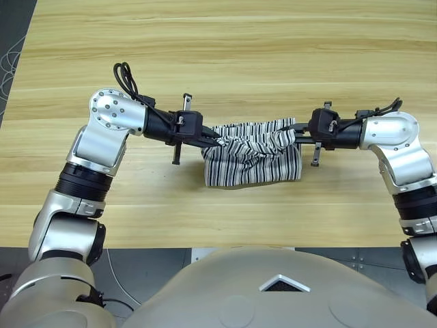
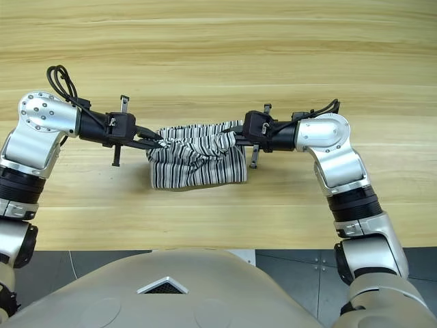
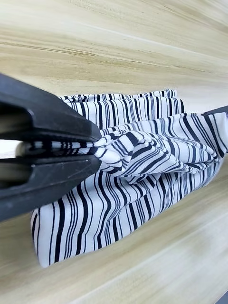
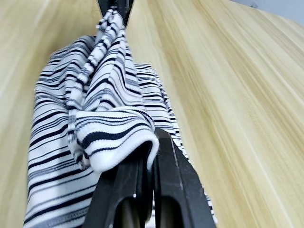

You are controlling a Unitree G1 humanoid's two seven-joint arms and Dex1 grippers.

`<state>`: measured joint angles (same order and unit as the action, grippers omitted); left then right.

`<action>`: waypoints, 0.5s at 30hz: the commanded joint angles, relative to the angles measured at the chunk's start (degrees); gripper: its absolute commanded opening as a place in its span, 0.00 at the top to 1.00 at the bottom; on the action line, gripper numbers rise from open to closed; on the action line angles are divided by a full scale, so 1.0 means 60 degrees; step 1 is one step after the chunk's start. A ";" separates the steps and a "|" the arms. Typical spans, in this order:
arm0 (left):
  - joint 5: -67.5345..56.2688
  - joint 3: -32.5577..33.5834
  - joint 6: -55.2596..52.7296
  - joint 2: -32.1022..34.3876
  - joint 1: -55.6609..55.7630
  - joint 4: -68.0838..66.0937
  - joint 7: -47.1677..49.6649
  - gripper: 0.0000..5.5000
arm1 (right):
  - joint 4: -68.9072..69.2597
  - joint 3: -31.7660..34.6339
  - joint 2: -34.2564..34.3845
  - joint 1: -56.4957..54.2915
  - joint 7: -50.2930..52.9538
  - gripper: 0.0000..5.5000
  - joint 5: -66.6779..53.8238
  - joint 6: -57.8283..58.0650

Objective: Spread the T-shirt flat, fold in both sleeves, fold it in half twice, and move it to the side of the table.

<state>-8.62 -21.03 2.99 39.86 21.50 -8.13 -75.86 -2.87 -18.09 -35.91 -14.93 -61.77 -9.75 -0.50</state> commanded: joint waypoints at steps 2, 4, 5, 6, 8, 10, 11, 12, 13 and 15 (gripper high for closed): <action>0.0329 0.0096 0.0097 -0.0463 0.0464 -0.0640 0.0309 0.96 | -0.0476 -0.0116 0.0295 -0.0191 0.0038 0.98 0.0454 -0.0294; 0.0688 0.0065 0.0097 -0.0568 0.0680 -0.1334 0.0524 0.87 | -0.0854 -0.0127 0.0412 -0.0263 0.0167 0.93 0.0683 -0.0445; 0.0889 0.0061 0.0146 -0.0562 0.0804 -0.1766 0.0611 0.84 | -0.1120 -0.0045 0.0485 -0.0351 0.0300 0.90 0.0765 -0.0509; 0.1043 0.0088 0.0257 -0.0560 0.0911 -0.2143 0.0688 0.81 | -0.1357 0.0043 0.0544 -0.0440 0.0412 0.87 0.0815 -0.0552; 0.1262 0.0209 0.0543 -0.0546 0.1158 -0.2922 0.0826 0.75 | -0.1805 0.0241 0.0643 -0.0596 0.0605 0.79 0.0821 -0.0609; 0.1398 0.0347 0.0869 -0.0566 0.1403 -0.3623 0.0955 0.68 | -0.2209 0.0427 0.0778 -0.0745 0.0741 0.72 0.0731 -0.0546; 0.1480 0.0419 0.1057 -0.0590 0.1539 -0.3985 0.1086 0.65 | -0.2487 0.0546 0.0850 -0.0873 0.0825 0.68 0.0703 -0.0527; 0.1549 0.0479 0.1248 -0.0619 0.1661 -0.4329 0.1207 0.61 | -0.2808 0.0681 0.0916 -0.1034 0.0971 0.64 0.0715 -0.0520; 0.1627 0.0509 0.1453 -0.0656 0.1766 -0.4622 0.1300 0.59 | -0.3094 0.0801 0.0972 -0.1165 0.1082 0.61 0.0725 -0.0536; 0.1806 0.0529 0.1791 -0.0731 0.1919 -0.5075 0.1472 0.53 | -0.3592 0.0947 0.1094 -0.1386 0.1336 0.54 0.0818 -0.0557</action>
<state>0.71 -18.28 11.80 36.00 31.05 -36.29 -68.40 -21.94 -13.68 -30.13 -21.05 -55.24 -5.43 -3.90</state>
